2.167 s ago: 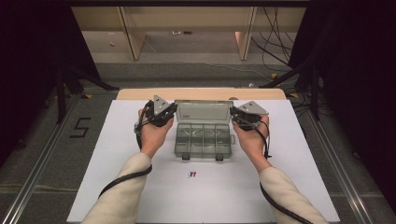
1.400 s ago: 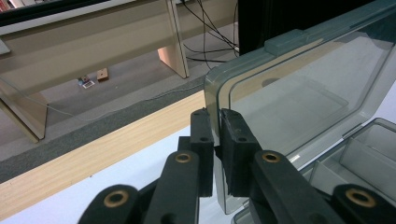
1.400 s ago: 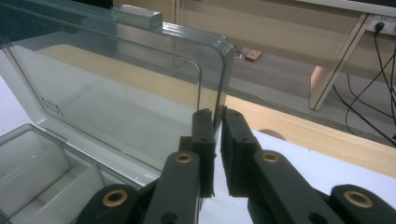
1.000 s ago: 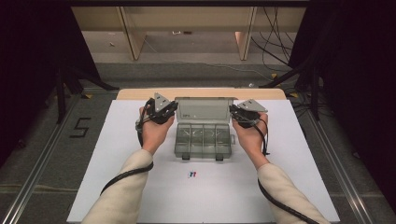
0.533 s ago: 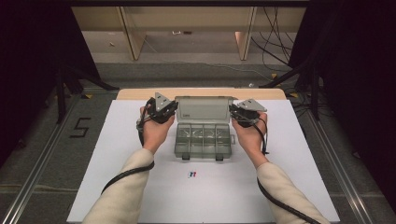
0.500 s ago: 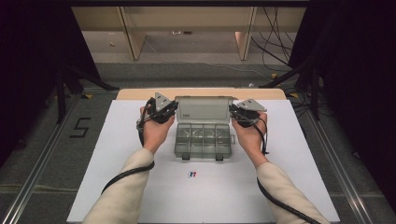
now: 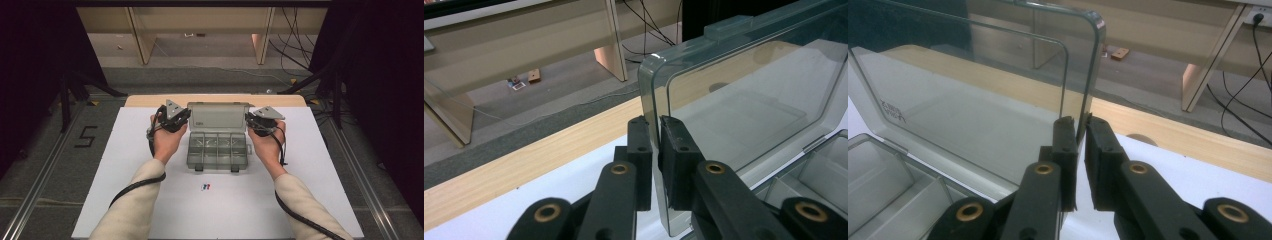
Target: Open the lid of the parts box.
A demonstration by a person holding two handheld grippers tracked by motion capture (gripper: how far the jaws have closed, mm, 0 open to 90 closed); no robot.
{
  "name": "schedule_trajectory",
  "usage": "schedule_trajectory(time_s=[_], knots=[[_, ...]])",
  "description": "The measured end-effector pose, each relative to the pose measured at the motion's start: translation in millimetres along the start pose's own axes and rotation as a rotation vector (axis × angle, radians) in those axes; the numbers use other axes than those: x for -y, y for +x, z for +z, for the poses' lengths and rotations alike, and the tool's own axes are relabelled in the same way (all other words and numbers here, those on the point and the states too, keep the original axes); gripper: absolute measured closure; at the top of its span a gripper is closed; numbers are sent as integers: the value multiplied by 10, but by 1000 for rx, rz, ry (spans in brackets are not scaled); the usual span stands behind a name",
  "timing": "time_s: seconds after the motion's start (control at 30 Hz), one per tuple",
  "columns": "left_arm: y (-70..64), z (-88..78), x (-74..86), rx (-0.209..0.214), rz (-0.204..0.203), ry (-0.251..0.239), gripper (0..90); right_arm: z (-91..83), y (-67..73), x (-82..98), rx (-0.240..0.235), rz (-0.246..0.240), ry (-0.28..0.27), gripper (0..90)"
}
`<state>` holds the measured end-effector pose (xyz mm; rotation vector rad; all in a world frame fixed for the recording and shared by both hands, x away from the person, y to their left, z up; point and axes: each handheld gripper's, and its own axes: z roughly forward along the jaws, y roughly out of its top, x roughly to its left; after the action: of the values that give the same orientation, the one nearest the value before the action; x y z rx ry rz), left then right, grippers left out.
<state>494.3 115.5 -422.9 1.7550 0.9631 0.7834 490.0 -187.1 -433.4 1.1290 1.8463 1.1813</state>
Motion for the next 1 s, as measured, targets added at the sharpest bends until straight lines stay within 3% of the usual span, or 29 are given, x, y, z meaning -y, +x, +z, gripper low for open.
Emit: schedule_trajectory(time_s=[1.0], knots=[[-12,97,112,-6,6,41,828,77,-11,78,-9,5,47,840]])
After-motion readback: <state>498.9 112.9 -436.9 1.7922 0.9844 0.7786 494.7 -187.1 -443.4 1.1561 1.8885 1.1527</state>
